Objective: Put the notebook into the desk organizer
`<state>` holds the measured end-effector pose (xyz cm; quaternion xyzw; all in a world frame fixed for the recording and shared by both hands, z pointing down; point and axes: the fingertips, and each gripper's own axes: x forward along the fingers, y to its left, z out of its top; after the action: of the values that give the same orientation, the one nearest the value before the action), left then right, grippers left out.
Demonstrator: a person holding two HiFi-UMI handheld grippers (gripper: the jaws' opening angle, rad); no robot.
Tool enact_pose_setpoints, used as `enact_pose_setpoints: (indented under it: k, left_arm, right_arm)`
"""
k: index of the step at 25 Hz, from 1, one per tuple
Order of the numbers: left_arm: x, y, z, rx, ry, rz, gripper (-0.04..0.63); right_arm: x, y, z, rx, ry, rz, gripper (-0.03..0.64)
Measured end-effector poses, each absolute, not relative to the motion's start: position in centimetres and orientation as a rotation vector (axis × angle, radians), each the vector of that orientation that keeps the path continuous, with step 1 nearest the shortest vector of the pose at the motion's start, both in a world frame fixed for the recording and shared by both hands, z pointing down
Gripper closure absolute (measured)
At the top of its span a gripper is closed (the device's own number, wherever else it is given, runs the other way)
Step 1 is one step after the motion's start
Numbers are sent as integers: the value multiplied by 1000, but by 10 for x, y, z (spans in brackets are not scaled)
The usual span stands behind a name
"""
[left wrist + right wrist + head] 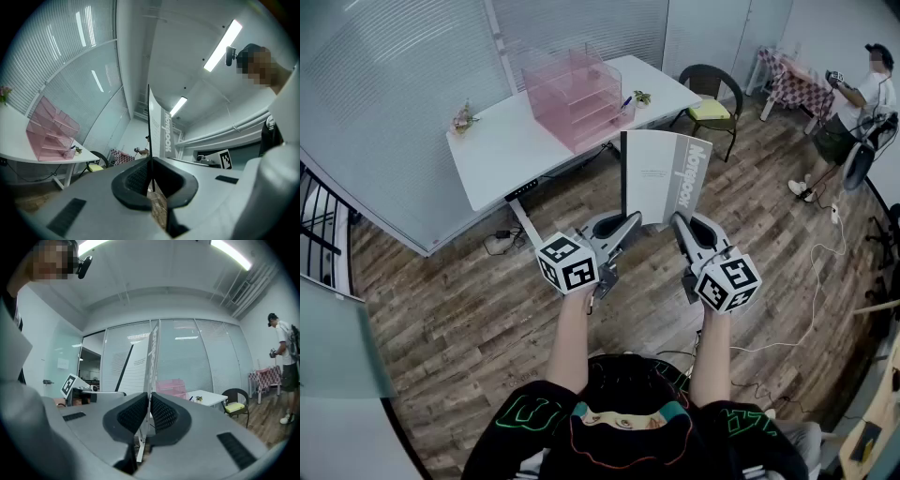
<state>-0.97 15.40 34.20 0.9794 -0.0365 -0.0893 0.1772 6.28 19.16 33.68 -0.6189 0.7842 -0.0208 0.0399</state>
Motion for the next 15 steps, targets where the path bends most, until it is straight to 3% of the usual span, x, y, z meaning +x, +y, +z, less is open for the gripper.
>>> enact_pose_setpoints:
  k: [15]
  left_arm:
    - [15,142,343,2785,-158,-215,594]
  right_arm:
    - [90,172,342,-1889,2424,-101,591]
